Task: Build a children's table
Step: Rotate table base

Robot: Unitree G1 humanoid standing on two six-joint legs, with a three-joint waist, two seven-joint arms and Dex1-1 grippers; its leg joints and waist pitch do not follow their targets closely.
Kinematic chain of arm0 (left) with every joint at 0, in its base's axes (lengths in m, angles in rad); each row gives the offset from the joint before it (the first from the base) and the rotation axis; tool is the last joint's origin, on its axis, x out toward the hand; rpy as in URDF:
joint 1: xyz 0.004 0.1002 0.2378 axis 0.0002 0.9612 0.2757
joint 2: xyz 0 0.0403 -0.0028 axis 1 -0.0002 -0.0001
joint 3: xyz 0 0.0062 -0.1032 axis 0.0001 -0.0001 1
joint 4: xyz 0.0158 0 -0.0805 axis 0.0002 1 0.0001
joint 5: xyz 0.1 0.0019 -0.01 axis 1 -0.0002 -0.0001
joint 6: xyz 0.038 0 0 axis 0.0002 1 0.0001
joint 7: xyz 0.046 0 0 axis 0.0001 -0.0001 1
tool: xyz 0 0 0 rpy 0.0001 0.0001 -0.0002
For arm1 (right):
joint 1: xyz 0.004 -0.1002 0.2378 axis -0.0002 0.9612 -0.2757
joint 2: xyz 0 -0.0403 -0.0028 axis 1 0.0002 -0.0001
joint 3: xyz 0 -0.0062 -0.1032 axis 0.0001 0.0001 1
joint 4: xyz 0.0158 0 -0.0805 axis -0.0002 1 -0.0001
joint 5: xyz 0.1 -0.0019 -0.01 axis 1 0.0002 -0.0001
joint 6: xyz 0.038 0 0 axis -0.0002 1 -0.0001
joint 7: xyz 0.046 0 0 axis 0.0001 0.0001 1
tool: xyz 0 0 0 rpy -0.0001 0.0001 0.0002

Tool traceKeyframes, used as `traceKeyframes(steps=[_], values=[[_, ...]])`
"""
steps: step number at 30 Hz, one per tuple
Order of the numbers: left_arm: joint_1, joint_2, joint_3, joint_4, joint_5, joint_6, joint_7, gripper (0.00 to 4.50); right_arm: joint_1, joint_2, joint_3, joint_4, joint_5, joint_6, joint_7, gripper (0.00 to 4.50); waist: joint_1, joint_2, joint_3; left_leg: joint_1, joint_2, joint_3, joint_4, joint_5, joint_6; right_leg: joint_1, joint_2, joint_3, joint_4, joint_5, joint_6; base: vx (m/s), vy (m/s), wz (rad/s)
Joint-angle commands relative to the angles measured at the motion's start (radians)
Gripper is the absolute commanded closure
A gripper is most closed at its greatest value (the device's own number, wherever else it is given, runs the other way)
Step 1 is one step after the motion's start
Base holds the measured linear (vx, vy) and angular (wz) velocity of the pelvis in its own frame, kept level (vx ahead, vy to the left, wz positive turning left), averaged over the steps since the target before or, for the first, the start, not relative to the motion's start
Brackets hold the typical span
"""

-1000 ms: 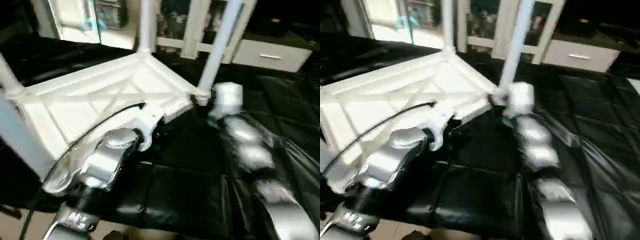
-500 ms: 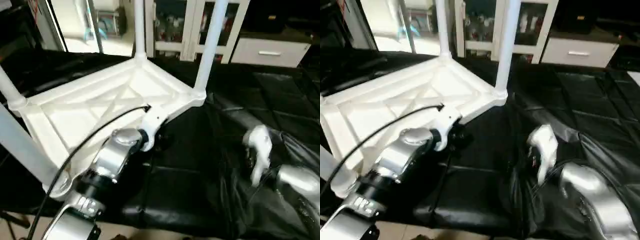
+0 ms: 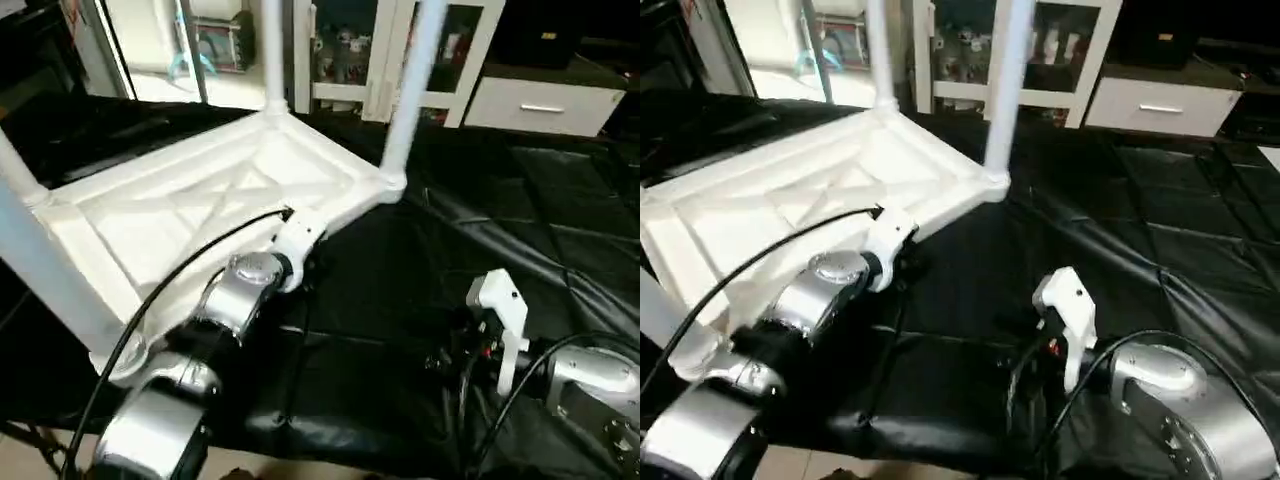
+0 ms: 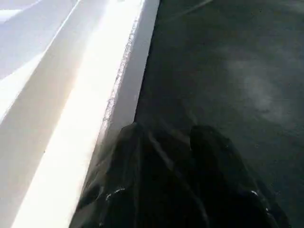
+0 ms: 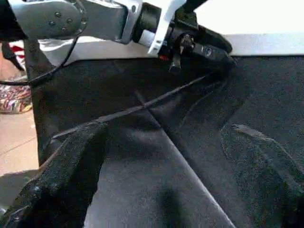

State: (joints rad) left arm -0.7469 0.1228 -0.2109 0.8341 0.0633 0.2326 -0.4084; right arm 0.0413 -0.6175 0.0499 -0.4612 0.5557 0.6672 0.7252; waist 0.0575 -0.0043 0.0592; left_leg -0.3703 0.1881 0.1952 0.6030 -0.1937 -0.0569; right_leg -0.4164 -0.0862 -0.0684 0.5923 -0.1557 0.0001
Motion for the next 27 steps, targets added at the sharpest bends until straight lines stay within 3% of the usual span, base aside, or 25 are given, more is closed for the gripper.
traceKeyframes(steps=[1, 5, 8, 12, 16, 17, 18, 19, 20, 21, 23, 24, 26, 27], values=[[-0.069, 0.0, 0.024, 0.086, 0.015, -0.08, 0.038, 2.66, -0.004, -0.004, -0.001, -0.022, -0.005, 0.026, -0.016, 0.42, 0.009, -0.024, -0.069, 0.003, 0.027, -0.024, -0.067, -0.212, 0.076, 0.046, -0.053, 0.034, -0.099, -0.436, -0.072, 0.0, 0.0, 0.0], [-0.14, -0.025, 0.026, 0.198, 0.02, -0.153, 0.071, 2.66, -0.007, -0.008, -0.001, -0.031, 0.001, 0.041, -0.026, 0.42, 0.015, -0.023, -0.073, 0.005, 0.033, -0.027, -0.068, -0.198, 0.074, 0.049, -0.057, 0.035, -0.092, -0.384, -0.087, 0.0, 0.0, 0.0], [-0.178, -0.046, 0.031, 0.252, 0.027, -0.18, 0.088, 2.66, -0.004, -0.012, 0.0, -0.036, 0.001, 0.044, -0.029, 0.42, 0.018, -0.025, -0.075, 0.002, 0.035, -0.027, -0.066, -0.17, 0.084, 0.055, -0.06, 0.037, -0.081, -0.288, -0.126, 0.0, 0.0, 0.0], [-0.175, -0.075, 0.04, 0.238, -0.003, -0.214, 0.019, 2.66, 0.007, -0.011, -0.007, -0.044, -0.001, 0.047, -0.033, 0.42, 0.021, -0.025, -0.075, 0.002, 0.035, -0.023, -0.062, -0.146, 0.102, 0.058, -0.061, 0.038, -0.075, -0.235, -0.168, 0.0, 0.0, 0.0], [-0.141, -0.092, 0.053, 0.179, -0.053, -0.235, -0.078, 2.66, 0.016, -0.008, -0.007, -0.049, -0.002, 0.048, -0.037, 0.42, 0.033, -0.025, -0.074, 0.004, 0.039, -0.022, -0.064, -0.148, 0.102, 0.057, -0.066, 0.039, -0.074, -0.254, -0.182, 0.0, 0.0, 0.0], [-0.123, -0.097, 0.065, 0.144, -0.083, -0.235, -0.119, 2.66, 0.02, -0.006, -0.003, -0.052, -0.002, 0.049, -0.038, 0.42, 0.034, -0.03, -0.074, 0.005, 0.04, -0.021, -0.064, -0.151, 0.102, 0.056, -0.066, 0.039, -0.075, -0.258, -0.182, 0.0, 0.0, 0.0], [-0.075, -0.088, 0.056, 0.037, -0.117, -0.201, -0.172, 2.66, 0.021, -0.003, 0.001, -0.053, -0.002, 0.049, -0.039, 0.42, 0.037, -0.032, -0.072, 0.005, 0.04, -0.021, -0.065, -0.16, 0.099, 0.055, -0.067, 0.039, -0.076, -0.271, -0.184, 0.0, 0.0, 0.0], [-0.075, -0.088, 0.056, 0.037, -0.117, -0.201, -0.172, 2.66, 0.021, -0.003, 0.001, -0.053, -0.002, 0.049, -0.039, 0.42, 0.039, -0.029, -0.072, 0.003, 0.044, -0.023, -0.068, -0.158, 0.095, 0.057, -0.072, 0.04, -0.071, -0.268, -0.192, 0.0, 0.0, 0.0], [0.038, -0.056, 0.032, -0.221, -0.191, -0.114, -0.257, 2.66, 0.016, 0.011, 0.009, -0.05, -0.006, 0.041, -0.046, 0.42, 0.038, -0.03, -0.072, 0.005, 0.043, -0.021, -0.066, -0.163, 0.095, 0.053, -0.069, 0.04, -0.073, -0.273, -0.189, 0.0, 0.0, 0.0], [0.129, -0.021, 0.019, -0.426, -0.239, -0.047, -0.279, 2.66, 0.001, 0.036, 0.009, -0.037, -0.019, 0.026, -0.071, 0.42, 0.031, -0.032, -0.064, -0.008, 0.056, -0.027, -0.079, -0.164, 0.081, 0.059, -0.079, 0.042, -0.062, -0.269, -0.215, 0.0, 0.0, 0.0], [0.193, 0.004, 0.02, -0.56, -0.265, -0.003, -0.261, 2.66, -0.012, 0.064, 0.004, -0.025, -0.025, 0.016, -0.1, 0.42, 0.031, -0.027, -0.068, 0.01, 0.052, -0.02, -0.07, -0.199, 0.068, 0.046, -0.074, 0.043, -0.072, -0.318, -0.202, 0.0, 0.0, 0.0], [0.229, 0.018, 0.022, -0.629, -0.278, 0.021, -0.247, 2.66, -0.016, 0.079, 0.002, -0.021, -0.023, 0.015, -0.112, 0.42, 0.027, -0.027, -0.065, 0.006, 0.052, -0.02, -0.074, -0.211, 0.056, 0.045, -0.07, 0.043, -0.073, -0.336, -0.191, 0.0, 0.0, 0.0], [0.262, 0.028, 0.025, -0.686, -0.287, 0.041, -0.239, 2.66, -0.017, 0.088, 0.001, -0.02, -0.022, 0.013, -0.119, 0.42, 0.029, -0.024, -0.061, 0.015, 0.05, -0.02, -0.076, -0.25, 0.032, 0.04, -0.064, 0.042, -0.077, -0.395, -0.157, 0.0, 0.0, 0.0], [0.365, 0.064, 0.03, -0.845, -0.3, 0.072, -0.233, 2.66, -0.015, 0.104, 0.009, -0.023, -0.028, 0.007, -0.131, 0.42, 0.03, -0.025, -0.056, 0.021, 0.051, -0.021, -0.08, -0.29, 0.016, 0.035, -0.063, 0.044, -0.086, -0.443, -0.13, 0.0, 0.0, 0.0]])
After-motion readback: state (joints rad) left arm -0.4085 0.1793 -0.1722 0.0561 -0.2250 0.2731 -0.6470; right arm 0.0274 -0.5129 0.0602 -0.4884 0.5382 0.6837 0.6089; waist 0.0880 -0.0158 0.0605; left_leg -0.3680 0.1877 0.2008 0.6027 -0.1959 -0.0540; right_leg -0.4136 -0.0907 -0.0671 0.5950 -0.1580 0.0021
